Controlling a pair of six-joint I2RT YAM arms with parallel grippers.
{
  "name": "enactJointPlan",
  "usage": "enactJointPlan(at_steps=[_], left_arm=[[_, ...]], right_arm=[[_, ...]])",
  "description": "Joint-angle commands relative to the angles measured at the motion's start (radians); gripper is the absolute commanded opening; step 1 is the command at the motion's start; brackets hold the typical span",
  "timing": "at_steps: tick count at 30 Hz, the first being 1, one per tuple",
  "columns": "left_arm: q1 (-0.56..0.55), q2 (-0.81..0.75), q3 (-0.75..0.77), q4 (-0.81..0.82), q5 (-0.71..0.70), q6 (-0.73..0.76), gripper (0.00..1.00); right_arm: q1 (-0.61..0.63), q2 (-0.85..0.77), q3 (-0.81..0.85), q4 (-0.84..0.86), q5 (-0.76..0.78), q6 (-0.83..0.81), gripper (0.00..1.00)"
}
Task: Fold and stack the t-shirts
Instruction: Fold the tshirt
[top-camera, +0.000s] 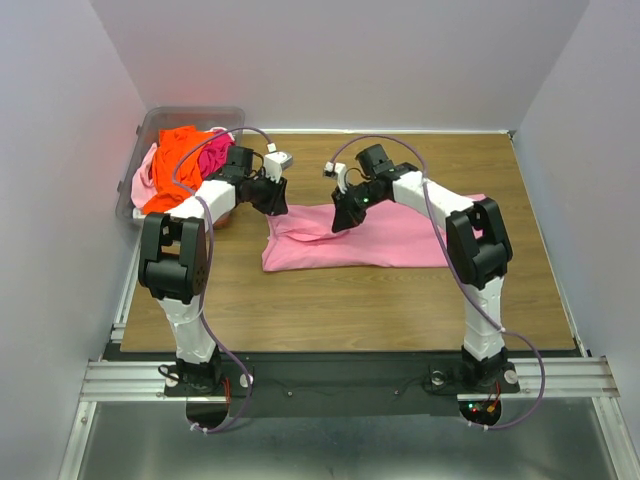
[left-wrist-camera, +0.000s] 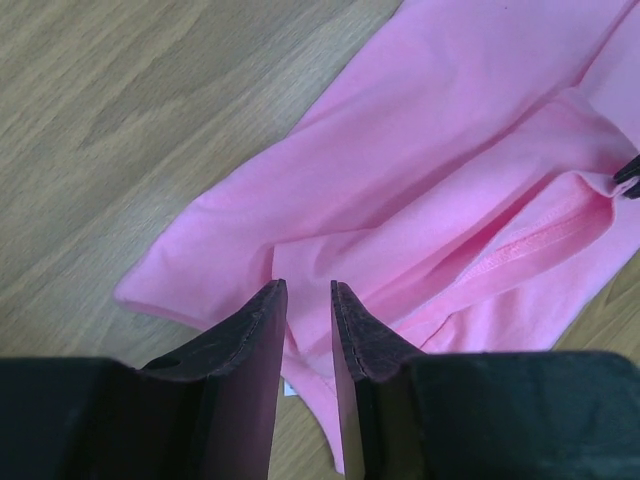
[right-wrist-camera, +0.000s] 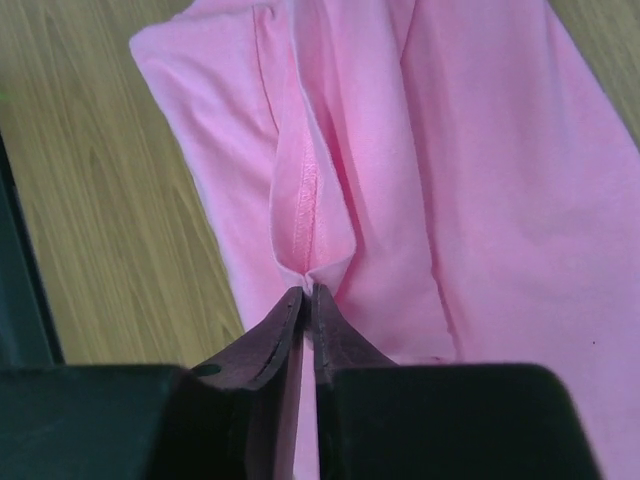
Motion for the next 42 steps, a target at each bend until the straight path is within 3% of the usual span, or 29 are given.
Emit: enactJointPlan(at_steps=[1, 3, 4, 14, 21, 28, 34, 36, 39, 42], left_arm=[[0.004, -0.046, 0.007, -0.001, 0.044, -0.008, 0.34], [0.004, -0.046, -0.002, -0.001, 0.050, -0.009, 0.33], [0.003, -0.046, -0.011, 0.000, 0.052, -0.011, 0.32], [-0.037, -0.036, -0.119, -0.013, -0.005, -0.026, 0.24], [-0.040, 0.052, -0.084, -0.044, -0.164, -0.065, 0.23], [-0.040, 0.200, 0.118, -0.099, -0.229, -0.010, 0.22], [-0.039, 0.493, 0.618, -0.262, -0.273, 0.030, 0.22], [-0.034, 0.560, 0.863, -0.300, -0.281, 0.023, 0.24], [-0.033, 0.516, 0.906, -0.262, -0.276, 0.003, 0.27], [-0.033, 0.372, 0.777, -0.159, -0.218, -0.065, 0.31]], right_arm=[[0.032, -0.014, -0.014, -0.029, 0.045, -0.069, 0.15], [0.037, 0.004, -0.012, -0.032, 0.058, -0.066, 0.28], [0.037, 0.009, -0.012, -0.035, 0.058, -0.062, 0.29], [0.034, 0.001, -0.035, -0.048, 0.133, -0.034, 0.25], [-0.116, -0.123, -0.063, -0.093, 0.183, 0.011, 0.27], [-0.346, -0.205, -0.248, -0.144, 0.413, -0.097, 0.28], [-0.335, -0.203, -0.391, -0.179, 0.363, -0.104, 0.28], [-0.301, -0.205, -0.430, -0.192, 0.316, -0.088, 0.28], [-0.249, -0.238, -0.485, -0.193, 0.267, -0.049, 0.27], [-0.119, -0.273, -0.519, -0.190, 0.171, 0.007, 0.27]])
